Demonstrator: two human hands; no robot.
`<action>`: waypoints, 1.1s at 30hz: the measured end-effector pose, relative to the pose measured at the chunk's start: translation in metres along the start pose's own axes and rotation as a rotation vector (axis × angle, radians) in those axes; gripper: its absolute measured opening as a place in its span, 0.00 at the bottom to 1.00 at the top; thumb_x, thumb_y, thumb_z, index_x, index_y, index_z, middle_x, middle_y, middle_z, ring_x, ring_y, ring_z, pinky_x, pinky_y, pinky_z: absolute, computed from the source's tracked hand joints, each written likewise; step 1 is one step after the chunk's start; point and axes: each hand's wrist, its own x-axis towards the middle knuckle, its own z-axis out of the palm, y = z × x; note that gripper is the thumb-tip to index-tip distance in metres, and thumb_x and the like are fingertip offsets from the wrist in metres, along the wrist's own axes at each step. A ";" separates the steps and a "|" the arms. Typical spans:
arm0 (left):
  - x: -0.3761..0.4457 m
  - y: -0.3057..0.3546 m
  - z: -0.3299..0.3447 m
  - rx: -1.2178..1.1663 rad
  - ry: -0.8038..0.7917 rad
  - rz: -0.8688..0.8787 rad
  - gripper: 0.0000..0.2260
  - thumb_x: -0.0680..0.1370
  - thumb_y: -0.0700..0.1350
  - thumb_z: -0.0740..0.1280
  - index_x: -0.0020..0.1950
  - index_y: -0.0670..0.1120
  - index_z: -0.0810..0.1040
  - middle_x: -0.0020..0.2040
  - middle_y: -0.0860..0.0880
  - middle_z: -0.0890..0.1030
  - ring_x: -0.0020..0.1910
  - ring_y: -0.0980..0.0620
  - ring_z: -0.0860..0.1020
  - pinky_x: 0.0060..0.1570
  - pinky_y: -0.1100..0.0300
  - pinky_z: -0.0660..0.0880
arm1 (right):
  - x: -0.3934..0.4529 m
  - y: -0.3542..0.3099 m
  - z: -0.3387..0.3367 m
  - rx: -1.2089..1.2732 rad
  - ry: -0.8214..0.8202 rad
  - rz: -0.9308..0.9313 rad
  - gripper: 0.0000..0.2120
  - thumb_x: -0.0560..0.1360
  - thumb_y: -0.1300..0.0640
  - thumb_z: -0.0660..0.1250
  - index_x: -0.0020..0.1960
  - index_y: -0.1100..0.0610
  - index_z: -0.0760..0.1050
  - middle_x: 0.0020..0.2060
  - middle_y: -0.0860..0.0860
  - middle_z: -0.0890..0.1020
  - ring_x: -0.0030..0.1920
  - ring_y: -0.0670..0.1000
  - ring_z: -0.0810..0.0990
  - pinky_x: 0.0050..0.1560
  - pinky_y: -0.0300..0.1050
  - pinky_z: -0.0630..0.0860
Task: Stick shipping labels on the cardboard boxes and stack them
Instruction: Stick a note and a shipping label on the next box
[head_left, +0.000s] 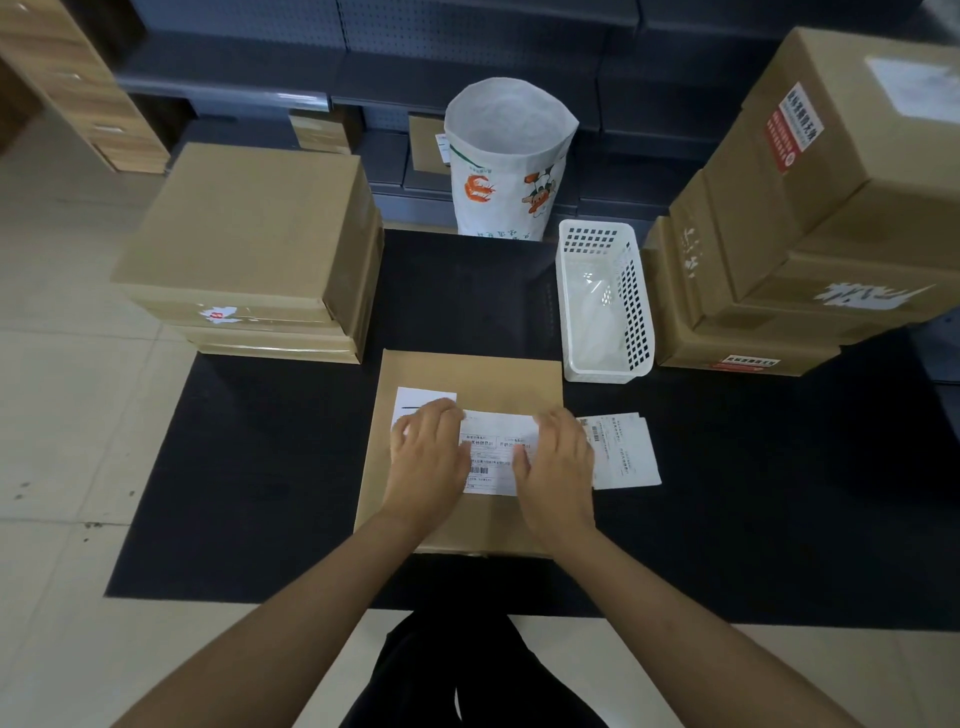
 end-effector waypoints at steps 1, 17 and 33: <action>-0.002 0.000 0.004 0.002 -0.027 0.087 0.18 0.79 0.49 0.55 0.67 0.44 0.70 0.67 0.46 0.74 0.68 0.46 0.70 0.66 0.50 0.61 | -0.001 0.000 0.005 0.028 -0.031 -0.081 0.24 0.80 0.50 0.58 0.73 0.59 0.63 0.75 0.55 0.61 0.75 0.56 0.59 0.73 0.49 0.56; -0.016 -0.009 0.027 0.149 -0.184 0.290 0.25 0.84 0.51 0.39 0.78 0.41 0.50 0.78 0.43 0.54 0.77 0.48 0.48 0.73 0.51 0.47 | -0.006 0.012 0.032 -0.153 -0.175 -0.238 0.28 0.83 0.46 0.40 0.77 0.60 0.54 0.77 0.55 0.55 0.77 0.55 0.53 0.74 0.55 0.49; -0.009 -0.008 0.024 0.061 -0.257 0.292 0.28 0.82 0.55 0.35 0.78 0.42 0.50 0.79 0.47 0.49 0.78 0.51 0.43 0.74 0.52 0.38 | 0.002 0.018 0.035 -0.116 -0.171 -0.384 0.27 0.81 0.49 0.49 0.77 0.58 0.53 0.77 0.53 0.57 0.77 0.52 0.52 0.74 0.56 0.51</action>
